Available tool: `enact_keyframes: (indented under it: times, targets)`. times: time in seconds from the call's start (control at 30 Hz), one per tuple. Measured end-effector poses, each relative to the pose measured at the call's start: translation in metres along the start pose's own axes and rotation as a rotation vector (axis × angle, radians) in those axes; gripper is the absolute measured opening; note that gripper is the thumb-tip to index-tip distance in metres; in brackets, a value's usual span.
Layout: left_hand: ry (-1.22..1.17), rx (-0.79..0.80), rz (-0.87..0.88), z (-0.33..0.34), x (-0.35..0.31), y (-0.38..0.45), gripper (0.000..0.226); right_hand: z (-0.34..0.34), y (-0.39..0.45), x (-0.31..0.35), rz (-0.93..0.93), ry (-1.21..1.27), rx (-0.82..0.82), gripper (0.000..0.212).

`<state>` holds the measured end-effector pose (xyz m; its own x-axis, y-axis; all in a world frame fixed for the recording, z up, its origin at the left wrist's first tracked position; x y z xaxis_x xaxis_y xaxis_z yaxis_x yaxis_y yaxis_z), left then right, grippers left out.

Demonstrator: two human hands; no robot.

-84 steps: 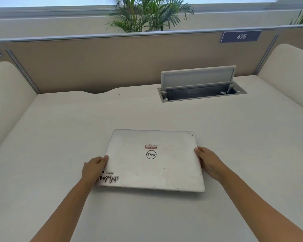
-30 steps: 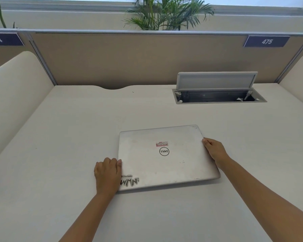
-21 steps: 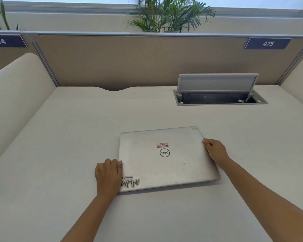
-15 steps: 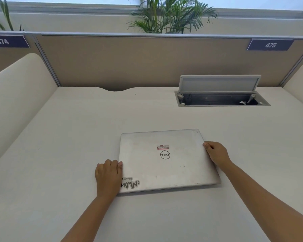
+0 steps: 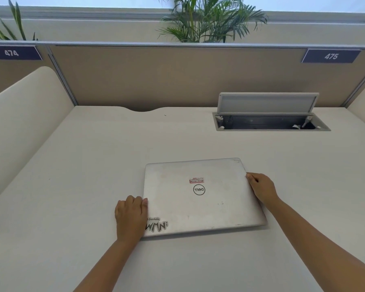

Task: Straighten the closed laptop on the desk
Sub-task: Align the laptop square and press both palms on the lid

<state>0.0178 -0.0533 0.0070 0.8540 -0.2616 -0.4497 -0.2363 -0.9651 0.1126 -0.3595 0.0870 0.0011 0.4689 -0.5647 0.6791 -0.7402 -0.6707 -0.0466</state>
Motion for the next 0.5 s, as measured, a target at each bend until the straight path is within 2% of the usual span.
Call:
enact_keyframes:
  times: [0.1, 0.17, 0.27, 0.37, 0.5]
  targets:
    - [0.073, -0.001, -0.014, -0.005, -0.005, -0.003, 0.058, 0.003, -0.008, 0.003, 0.048, -0.034, -0.099, 0.034]
    - [0.118, 0.085, -0.051, -0.006, -0.011, -0.004, 0.047, 0.007, -0.015, 0.011, 0.072, -0.12, -0.149, 0.023]
    - [0.183, 0.094, 0.035, 0.0, -0.025, -0.003, 0.036, 0.017, -0.02, 0.028, -0.056, -0.322, -0.136, 0.033]
    - [0.173, 0.065, 0.121, 0.004, -0.047, -0.009, 0.052, 0.033, -0.029, 0.04, -0.218, -0.423, -0.086, 0.044]
    - [0.197, 0.132, 0.284, 0.021, -0.09, -0.029, 0.046, 0.059, -0.05, 0.05, -0.354, -0.449, 0.009, 0.049]
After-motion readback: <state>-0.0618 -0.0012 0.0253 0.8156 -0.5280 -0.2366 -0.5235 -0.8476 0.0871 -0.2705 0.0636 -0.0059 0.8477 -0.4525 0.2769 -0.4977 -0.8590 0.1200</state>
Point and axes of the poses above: each hand's wrist, its own y-axis towards the middle knuckle, its own z-axis out of the palm, x = y × z, the point moved 8 cm from there along y, towards the middle knuckle, and after that the axes turned 2 degrees about -x, right-handed, at the moved point
